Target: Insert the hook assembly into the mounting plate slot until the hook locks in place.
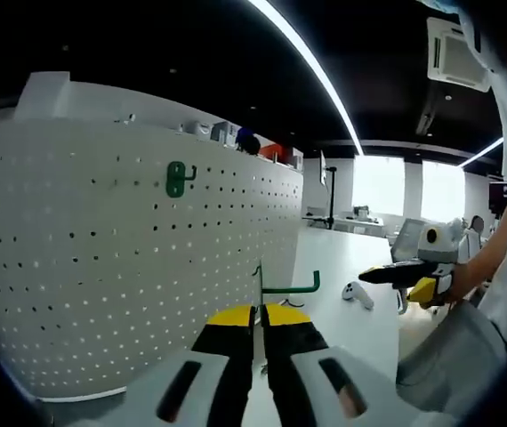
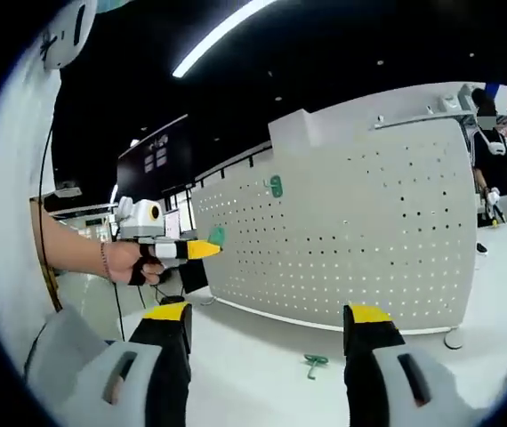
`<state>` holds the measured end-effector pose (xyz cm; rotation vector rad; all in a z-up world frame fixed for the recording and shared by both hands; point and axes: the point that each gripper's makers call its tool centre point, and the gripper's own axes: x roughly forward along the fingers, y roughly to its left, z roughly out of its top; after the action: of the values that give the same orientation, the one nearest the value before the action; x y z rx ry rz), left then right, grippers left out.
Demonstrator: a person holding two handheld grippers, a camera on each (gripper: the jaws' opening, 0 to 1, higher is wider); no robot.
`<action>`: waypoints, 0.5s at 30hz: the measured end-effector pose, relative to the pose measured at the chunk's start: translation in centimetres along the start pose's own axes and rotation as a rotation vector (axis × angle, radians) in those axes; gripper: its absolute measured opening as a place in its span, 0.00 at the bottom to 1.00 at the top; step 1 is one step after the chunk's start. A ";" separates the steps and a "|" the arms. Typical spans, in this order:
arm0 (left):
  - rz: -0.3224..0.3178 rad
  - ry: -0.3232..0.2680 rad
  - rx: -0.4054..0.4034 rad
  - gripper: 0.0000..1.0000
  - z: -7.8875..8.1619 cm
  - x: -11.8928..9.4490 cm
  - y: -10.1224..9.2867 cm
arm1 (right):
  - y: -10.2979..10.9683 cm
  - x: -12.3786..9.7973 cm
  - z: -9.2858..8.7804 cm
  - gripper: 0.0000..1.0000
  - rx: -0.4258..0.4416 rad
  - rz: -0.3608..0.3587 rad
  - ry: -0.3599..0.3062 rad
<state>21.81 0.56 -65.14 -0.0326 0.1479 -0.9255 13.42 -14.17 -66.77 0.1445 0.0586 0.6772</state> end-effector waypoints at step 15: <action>0.013 -0.014 0.001 0.03 0.2 -0.1 -0.5 | 3.1 4.0 1.9 0.58 0.010 0.093 -0.023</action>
<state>21.36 0.38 -64.93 -0.0373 0.1351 -0.9125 14.79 -9.44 -64.48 0.1653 0.0332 0.7677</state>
